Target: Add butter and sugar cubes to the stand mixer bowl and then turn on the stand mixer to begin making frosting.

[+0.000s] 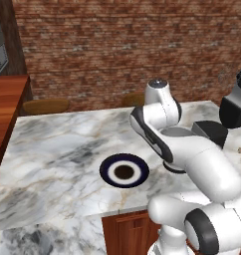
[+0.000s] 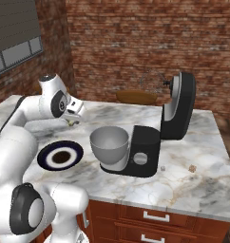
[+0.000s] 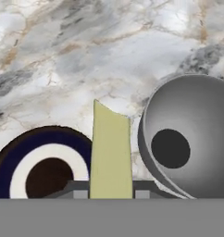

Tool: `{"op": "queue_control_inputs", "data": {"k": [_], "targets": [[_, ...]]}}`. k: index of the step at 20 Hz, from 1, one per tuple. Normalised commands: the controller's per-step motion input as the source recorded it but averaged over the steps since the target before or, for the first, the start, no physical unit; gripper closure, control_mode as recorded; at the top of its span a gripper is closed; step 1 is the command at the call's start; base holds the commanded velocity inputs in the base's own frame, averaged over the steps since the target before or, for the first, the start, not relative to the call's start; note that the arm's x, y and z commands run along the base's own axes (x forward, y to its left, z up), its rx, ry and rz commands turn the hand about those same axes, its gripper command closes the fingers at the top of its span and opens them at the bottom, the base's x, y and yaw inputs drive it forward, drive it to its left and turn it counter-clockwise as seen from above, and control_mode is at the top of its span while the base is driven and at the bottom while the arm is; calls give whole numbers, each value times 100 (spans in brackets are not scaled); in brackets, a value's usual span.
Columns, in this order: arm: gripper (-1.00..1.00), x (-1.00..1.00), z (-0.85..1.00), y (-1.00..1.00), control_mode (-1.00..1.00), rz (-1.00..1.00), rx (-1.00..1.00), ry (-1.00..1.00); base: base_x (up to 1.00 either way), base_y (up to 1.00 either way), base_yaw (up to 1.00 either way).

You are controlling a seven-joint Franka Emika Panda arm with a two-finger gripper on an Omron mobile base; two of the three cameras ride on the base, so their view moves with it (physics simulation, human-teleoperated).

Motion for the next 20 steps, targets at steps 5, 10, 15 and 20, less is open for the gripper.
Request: {"op": "queue_control_inputs", "data": {"k": [5, 10, 15, 20], "targets": [[100, 0, 10, -73, -100, -7, 0, 1, 0, 0, 0], [100, 0, 0, -75, -100, -6, 1, 2, 0, 0, 0], [100, 0, -24, -46, -100, -10, 0, 6, 0, 0, 0], [100, 5, -35, -7, -100, -9, 0, 4, 0, 0, 0]]}}
